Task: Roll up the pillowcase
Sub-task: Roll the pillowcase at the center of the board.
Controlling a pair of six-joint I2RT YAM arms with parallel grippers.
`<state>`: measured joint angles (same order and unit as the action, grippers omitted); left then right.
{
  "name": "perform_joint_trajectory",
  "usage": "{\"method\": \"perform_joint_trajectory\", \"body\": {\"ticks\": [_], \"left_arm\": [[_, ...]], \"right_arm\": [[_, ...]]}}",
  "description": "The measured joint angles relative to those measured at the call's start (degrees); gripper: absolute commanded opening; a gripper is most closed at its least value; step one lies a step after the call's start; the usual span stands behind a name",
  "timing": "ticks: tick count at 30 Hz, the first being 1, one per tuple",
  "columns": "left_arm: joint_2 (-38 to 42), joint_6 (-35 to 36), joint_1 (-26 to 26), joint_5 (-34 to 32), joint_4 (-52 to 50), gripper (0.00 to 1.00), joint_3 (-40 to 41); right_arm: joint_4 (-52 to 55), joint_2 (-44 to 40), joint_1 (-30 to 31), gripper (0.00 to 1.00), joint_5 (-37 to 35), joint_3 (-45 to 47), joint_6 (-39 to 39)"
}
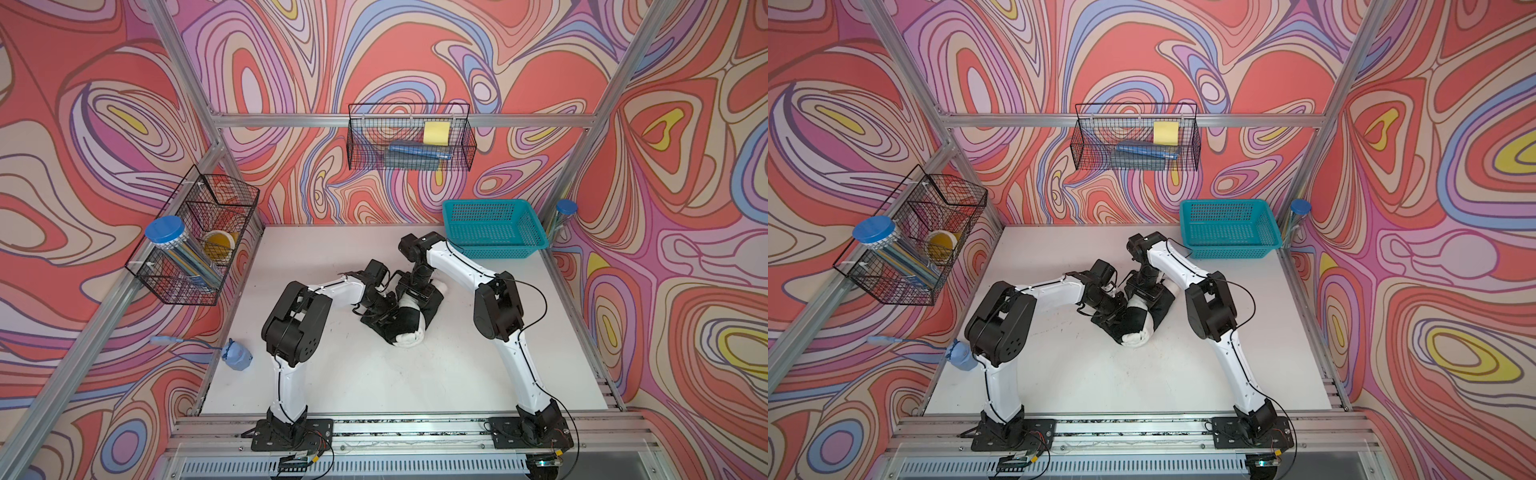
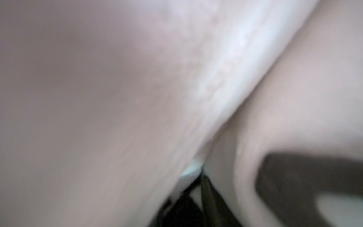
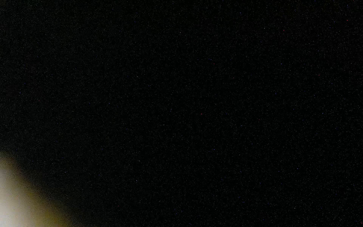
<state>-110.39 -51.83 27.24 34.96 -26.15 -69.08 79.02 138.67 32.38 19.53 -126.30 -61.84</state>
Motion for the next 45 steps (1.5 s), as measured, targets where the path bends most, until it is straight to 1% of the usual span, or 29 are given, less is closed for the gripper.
{"method": "perform_joint_trajectory", "body": {"ticks": [3, 6, 8, 10, 12, 15, 19, 21, 23, 24, 25, 27, 28, 30, 32, 34, 36, 38, 39, 40, 42, 43, 44, 45], "left_arm": [[5.68, 1.97, -1.46, -2.91, -3.41, 0.48, 1.79], [12.92, 5.05, -2.08, -7.15, -7.65, 0.48, 1.57], [17.29, 6.91, -2.12, -8.24, -9.97, 0.45, 0.57], [19.67, 8.28, -1.86, -7.37, -11.21, 0.4, -1.4], [19.91, 9.62, -0.85, -5.62, -11.41, 0.35, -3.63], [17.97, 11.8, 2.75, -2.23, -11.5, 0.3, -6.43], [12.33, 14.64, 8.74, 1.88, -12.52, 0.28, -10.67], [9.68, 15.96, 10.97, 1.7, -12.92, 0.27, -13.25], [8.96, 16.55, 11.63, 1.92, -13.62, 0.25, -14.29], [8.85, 16.9, 11.78, 1.77, -13.66, 0.23, -14.29], [8.74, 17.29, 11.93, 1.44, -13.64, 0.2, -14.29], [8.59, 17.97, 12.24, 0.17, -13.7, 0.19, -14.29], [8.59, 18.34, 12.37, -0.61, -13.64, 0.16, -14.19], [8.59, 19.02, 12.68, -2.45, -13.68, 0.14, -14.14], [8.61, 19.61, 12.98, -4.59, -13.55, 0.06, -13.92], [8.92, 20.2, 13.16, -7.32, -13.42, 0.0, -13.4], [9.64, 20.37, 13.22, -10.58, -13.84, 0.0, -12.33], [12.33, 20.74, 13.03, -13.88, -14.23, 0.0, -9.55], [14.34, 21.09, 12.9, -14.95, -14.19, 0.03, -7.74], [17.07, 21.75, 12.83, -15.96, -14.36, 0.09, -5.77], [22.62, 23.69, 12.85, -17.4, -15.23, 0.24, -3.21], [25.05, 24.65, 12.87, -17.97, -15.21, 0.35, -2.51], [27.08, 25.55, 12.92, -18.45, -15.08, 0.43, -1.95], [28.72, 26.38, 12.96, -18.95, -14.97, 0.48, -1.42]], "right_arm": [[0.26, 0.68, 0.44, 0.63, 0.26, -1.05, 0.83], [0.52, 1.05, 0.37, 0.63, 0.63, -1.38, 1.4], [0.55, 1.14, 0.33, 0.64, 0.85, -1.38, 1.64], [0.52, 1.29, 0.33, 0.64, 1.03, -1.42, 1.7], [0.55, 1.57, 0.33, 0.64, 1.25, -1.7, 1.66], [0.81, 2.01, 0.33, 0.64, 1.49, -2.34, 1.6], [0.79, 2.12, 0.28, 0.63, 1.79, -2.38, 1.62], [0.68, 2.12, 0.2, 0.63, 2.01, -1.9, 1.92], [-0.02, 1.95, -0.22, 0.63, 2.91, -0.96, 1.77], [-0.39, 1.64, -0.22, 0.63, 3.04, -0.44, 1.77], [-0.98, 1.27, -0.22, 0.63, 3.06, 0.22, 1.75], [-1.88, 0.74, -0.26, 0.63, 3.26, 1.2, 1.53], [-2.32, 0.52, -0.33, 0.63, 3.41, 1.66, 1.38], [-2.78, 0.28, -0.37, 0.63, 3.56, 2.14, 1.2], [-3.19, 0.17, -0.42, 0.63, 3.74, 2.43, 0.87], [-3.87, -0.09, -0.42, 0.63, 3.89, 3.08, 0.44], [-4.79, -0.59, -0.42, 0.63, 4.37, 3.8, -0.22], [-5.75, -0.66, -0.42, 0.64, 5.27, 3.98, -0.85], [-6.16, -0.66, -0.42, 0.64, 5.68, 4.0, -1.11], [-6.67, -0.66, -0.42, 0.64, 6.19, 4.02, -1.4], [-7.63, -0.66, -0.35, 0.64, 6.95, 4.07, -1.86], [-8.13, -0.66, -0.31, 0.64, 7.34, 4.07, -2.01], [-8.59, -0.66, -0.24, 0.65, 7.61, 4.09, -2.19], [-8.94, -0.66, -0.2, 0.65, 7.8, 4.09, -2.32]]}}
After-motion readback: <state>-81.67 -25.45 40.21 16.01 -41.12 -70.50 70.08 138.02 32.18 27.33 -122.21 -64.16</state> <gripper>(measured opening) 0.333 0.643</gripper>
